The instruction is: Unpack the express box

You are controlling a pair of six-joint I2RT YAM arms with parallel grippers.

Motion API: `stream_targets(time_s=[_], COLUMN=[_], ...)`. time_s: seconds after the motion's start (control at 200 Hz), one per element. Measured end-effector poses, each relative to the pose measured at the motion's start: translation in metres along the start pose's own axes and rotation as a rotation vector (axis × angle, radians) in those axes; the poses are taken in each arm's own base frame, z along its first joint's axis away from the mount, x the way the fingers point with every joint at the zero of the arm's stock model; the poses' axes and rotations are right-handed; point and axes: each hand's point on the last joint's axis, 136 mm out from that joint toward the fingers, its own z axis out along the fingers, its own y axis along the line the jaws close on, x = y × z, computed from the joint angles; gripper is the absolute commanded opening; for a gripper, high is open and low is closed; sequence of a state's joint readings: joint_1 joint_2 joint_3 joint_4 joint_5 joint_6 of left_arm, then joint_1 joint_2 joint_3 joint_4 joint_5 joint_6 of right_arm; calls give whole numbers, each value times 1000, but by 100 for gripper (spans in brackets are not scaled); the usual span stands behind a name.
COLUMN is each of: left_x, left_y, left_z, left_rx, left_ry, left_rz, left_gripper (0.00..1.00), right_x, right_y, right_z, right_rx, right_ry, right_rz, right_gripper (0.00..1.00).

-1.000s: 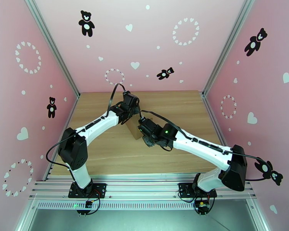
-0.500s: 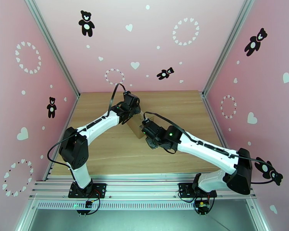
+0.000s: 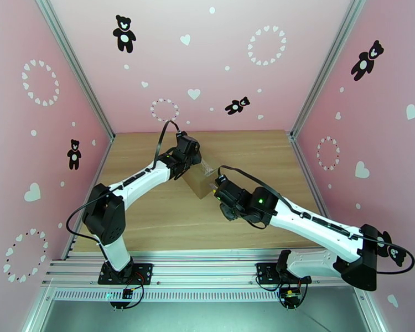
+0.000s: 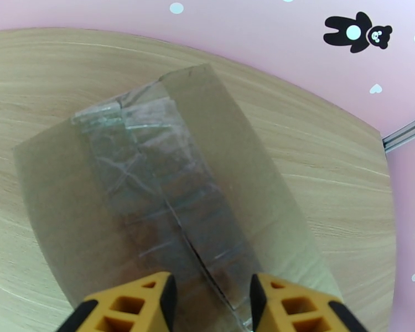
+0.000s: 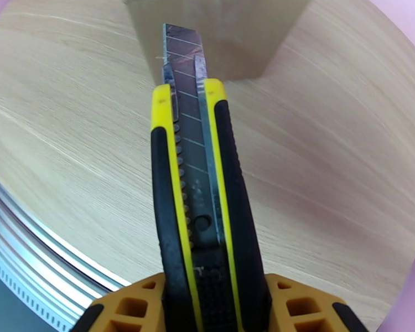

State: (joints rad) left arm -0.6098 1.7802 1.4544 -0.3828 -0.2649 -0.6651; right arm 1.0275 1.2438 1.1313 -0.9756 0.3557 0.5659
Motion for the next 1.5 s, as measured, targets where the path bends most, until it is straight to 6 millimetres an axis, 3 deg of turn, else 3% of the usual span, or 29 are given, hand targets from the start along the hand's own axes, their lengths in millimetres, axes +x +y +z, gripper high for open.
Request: stream_targets(time_s=[0.19, 0.421, 0.631, 0.761, 0.946, 1.317, 1.497], left_x=[1, -9, 9, 25, 32, 37, 40], left_y=[-3, -1, 28, 49, 74, 109, 114], left_z=[-15, -51, -69, -67, -60, -44, -33], left_rx=[17, 46, -4, -48, -111, -192, -208], left_ry=[11, -14, -9, 17, 41, 50, 57], left_rz=[6, 3, 10, 3, -27, -114, -125], left_gripper=[45, 45, 45, 45, 45, 44, 44], right_x=[1, -14, -49, -69, -92, -171, -184], right_y=[-17, -69, -112, -128, -140, -141, -136], right_z=[0, 1, 9, 31, 67, 99, 127], right_rx=[25, 85, 112, 118, 125, 85, 59], right_ry=[-13, -68, -176, -199, -186, -334, -336], right_rz=[46, 213, 357, 393, 396, 402, 411], right_gripper=[0, 0, 0, 0, 0, 0, 0])
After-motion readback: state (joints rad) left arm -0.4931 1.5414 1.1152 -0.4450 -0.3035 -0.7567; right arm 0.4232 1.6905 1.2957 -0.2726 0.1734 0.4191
